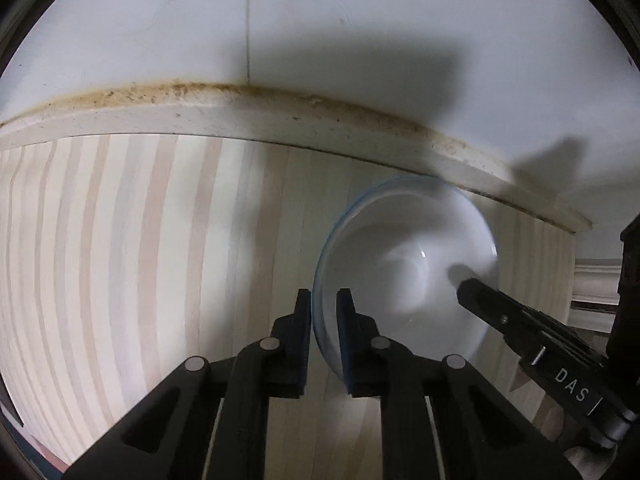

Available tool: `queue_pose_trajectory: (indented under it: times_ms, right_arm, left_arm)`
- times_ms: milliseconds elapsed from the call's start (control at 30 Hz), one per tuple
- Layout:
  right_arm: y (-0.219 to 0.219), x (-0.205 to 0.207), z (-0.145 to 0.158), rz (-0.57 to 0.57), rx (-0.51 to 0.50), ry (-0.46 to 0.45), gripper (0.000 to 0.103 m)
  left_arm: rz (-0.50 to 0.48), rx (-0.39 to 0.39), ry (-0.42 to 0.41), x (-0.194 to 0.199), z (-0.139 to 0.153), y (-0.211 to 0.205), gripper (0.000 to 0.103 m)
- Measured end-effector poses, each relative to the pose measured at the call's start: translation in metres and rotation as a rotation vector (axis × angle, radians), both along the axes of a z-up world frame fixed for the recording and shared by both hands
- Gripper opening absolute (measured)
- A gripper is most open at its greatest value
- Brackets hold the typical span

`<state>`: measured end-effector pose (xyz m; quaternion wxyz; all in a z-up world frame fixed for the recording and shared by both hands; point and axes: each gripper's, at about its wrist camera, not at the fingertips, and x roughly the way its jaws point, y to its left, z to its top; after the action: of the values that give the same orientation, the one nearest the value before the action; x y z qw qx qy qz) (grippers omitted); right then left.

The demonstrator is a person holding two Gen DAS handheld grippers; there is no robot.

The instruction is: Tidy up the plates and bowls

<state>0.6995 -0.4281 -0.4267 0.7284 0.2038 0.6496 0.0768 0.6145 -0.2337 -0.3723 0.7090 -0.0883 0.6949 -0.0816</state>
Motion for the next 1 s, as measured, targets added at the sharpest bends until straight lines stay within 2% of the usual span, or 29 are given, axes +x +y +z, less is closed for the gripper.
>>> queue_pose_trajectory:
  times_ms: [167, 333, 533, 800, 833, 1000]
  right_arm:
    - [0.001, -0.002, -0.002, 0.006, -0.029, -0.013, 0.01]
    - [-0.002, -0.017, 0.011, -0.005, -0.041, -0.028, 0.01]
    - [-0.01, -0.048, 0.057, -0.024, -0.056, -0.083, 0.01]
    - [-0.017, -0.114, 0.132, -0.061, -0.076, -0.168, 0.01]
    - [-0.019, -0.125, 0.141, -0.07, -0.075, -0.178, 0.01]
    - [-0.022, -0.169, 0.175, -0.095, -0.086, -0.214, 0.01]
  left_arm:
    - [-0.019, 0.009, -0.024, -0.01, 0.004, -0.009, 0.01]
    - [-0.074, 0.013, -0.059, -0.028, 0.025, -0.021, 0.01]
    - [-0.135, -0.009, -0.13, -0.061, 0.074, -0.03, 0.01]
    - [-0.211, -0.027, -0.242, -0.106, 0.149, -0.031, 0.01]
    - [-0.218, -0.031, -0.249, -0.099, 0.156, -0.031, 0.01]
    - [-0.268, -0.037, -0.299, -0.133, 0.183, -0.042, 0.01]
